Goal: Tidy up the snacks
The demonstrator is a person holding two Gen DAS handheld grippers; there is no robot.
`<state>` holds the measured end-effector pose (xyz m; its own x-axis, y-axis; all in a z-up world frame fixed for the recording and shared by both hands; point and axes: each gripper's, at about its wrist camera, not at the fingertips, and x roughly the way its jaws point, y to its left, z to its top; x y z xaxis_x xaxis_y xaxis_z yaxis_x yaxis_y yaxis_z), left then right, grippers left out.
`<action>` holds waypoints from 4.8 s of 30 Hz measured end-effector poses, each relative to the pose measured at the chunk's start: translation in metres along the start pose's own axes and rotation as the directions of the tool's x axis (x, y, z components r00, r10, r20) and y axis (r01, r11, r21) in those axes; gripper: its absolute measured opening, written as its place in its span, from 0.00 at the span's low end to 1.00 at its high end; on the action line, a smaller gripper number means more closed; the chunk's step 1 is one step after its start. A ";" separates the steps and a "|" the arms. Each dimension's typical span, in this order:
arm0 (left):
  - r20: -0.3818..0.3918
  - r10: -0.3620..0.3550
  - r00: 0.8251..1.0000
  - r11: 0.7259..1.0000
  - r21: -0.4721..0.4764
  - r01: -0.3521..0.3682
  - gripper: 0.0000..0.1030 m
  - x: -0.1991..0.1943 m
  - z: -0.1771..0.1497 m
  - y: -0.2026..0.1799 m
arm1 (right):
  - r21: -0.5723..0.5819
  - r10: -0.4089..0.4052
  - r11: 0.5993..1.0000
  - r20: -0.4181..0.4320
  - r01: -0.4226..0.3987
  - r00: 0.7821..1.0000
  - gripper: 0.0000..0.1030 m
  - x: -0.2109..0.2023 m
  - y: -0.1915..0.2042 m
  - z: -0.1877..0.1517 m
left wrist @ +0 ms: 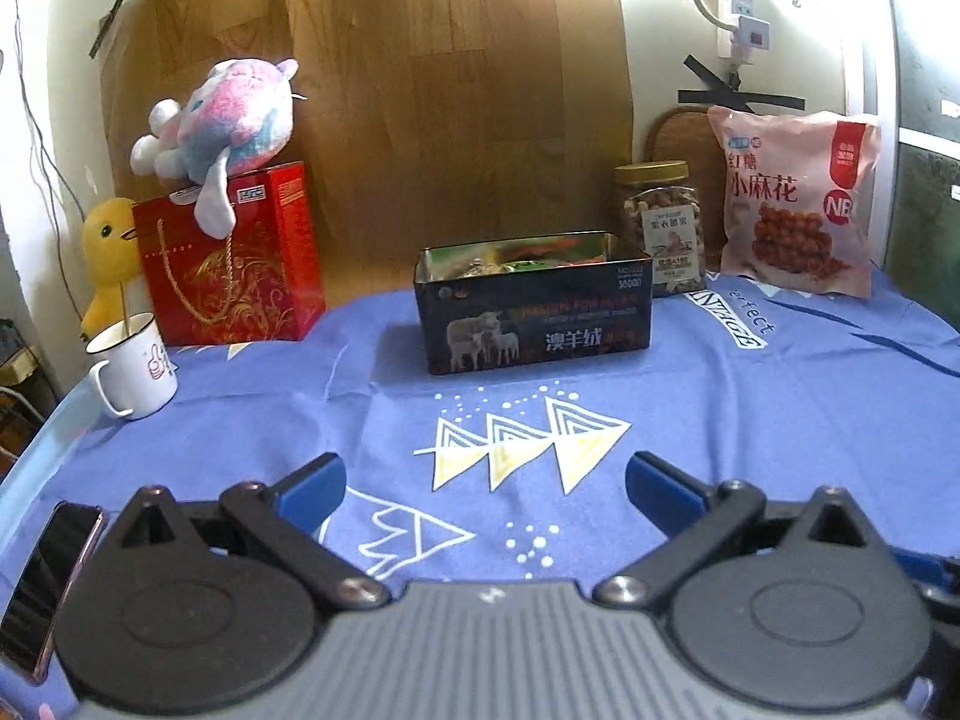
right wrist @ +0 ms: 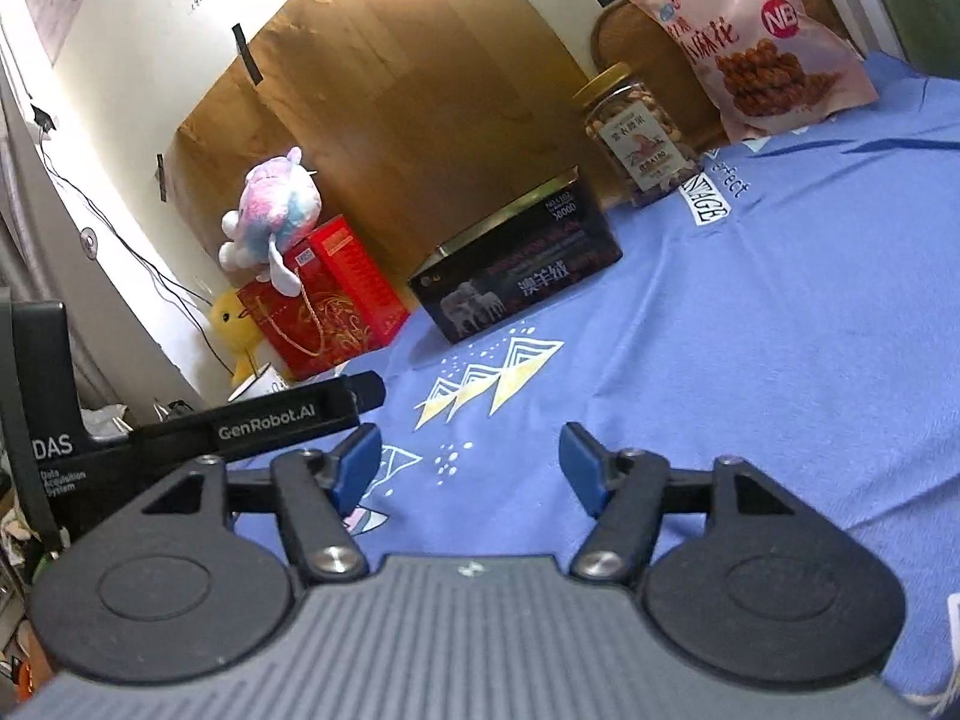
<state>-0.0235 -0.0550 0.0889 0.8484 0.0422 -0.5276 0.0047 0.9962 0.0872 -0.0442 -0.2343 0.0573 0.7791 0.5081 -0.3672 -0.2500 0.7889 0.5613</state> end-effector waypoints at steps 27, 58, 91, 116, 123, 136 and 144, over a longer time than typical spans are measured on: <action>0.006 0.118 0.993 0.991 0.060 -0.118 1.00 0.034 0.003 -0.005 | 0.002 -0.122 0.993 0.062 0.122 0.991 0.91 0.024 -0.015 0.000; -0.008 -0.022 1.000 0.999 0.040 0.022 1.00 0.056 0.002 -0.032 | 0.004 -0.212 0.977 0.089 0.213 0.973 0.92 0.005 -0.030 -0.004; 0.022 0.037 0.999 0.998 0.042 -0.038 1.00 0.052 -0.003 -0.026 | 0.013 -0.224 0.975 0.081 0.223 0.971 0.92 0.004 -0.031 -0.008; 0.097 0.030 0.995 0.998 0.043 -0.035 1.00 0.032 0.012 -0.020 | -0.013 -0.192 0.981 0.107 0.194 0.976 0.92 0.000 -0.029 0.011; 0.120 0.053 0.991 0.998 0.016 -0.055 1.00 0.018 0.019 0.003 | -0.088 -0.090 0.992 0.035 0.093 0.995 0.92 0.016 -0.018 0.054; 0.095 0.119 0.988 0.993 0.008 -0.120 1.00 0.020 0.022 0.014 | -0.113 -0.044 0.992 0.040 0.048 0.998 0.92 0.019 -0.003 0.041; 0.042 0.084 0.996 0.996 0.037 -0.086 1.00 0.022 0.019 0.005 | -0.087 -0.038 0.995 0.035 0.041 0.999 0.92 0.019 -0.004 0.033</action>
<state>0.0056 -0.0501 0.0937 0.8674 0.1226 -0.4823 -0.0483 0.9853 0.1636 -0.0090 -0.2394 0.0724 0.8076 0.4651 -0.3625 -0.2667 0.8364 0.4790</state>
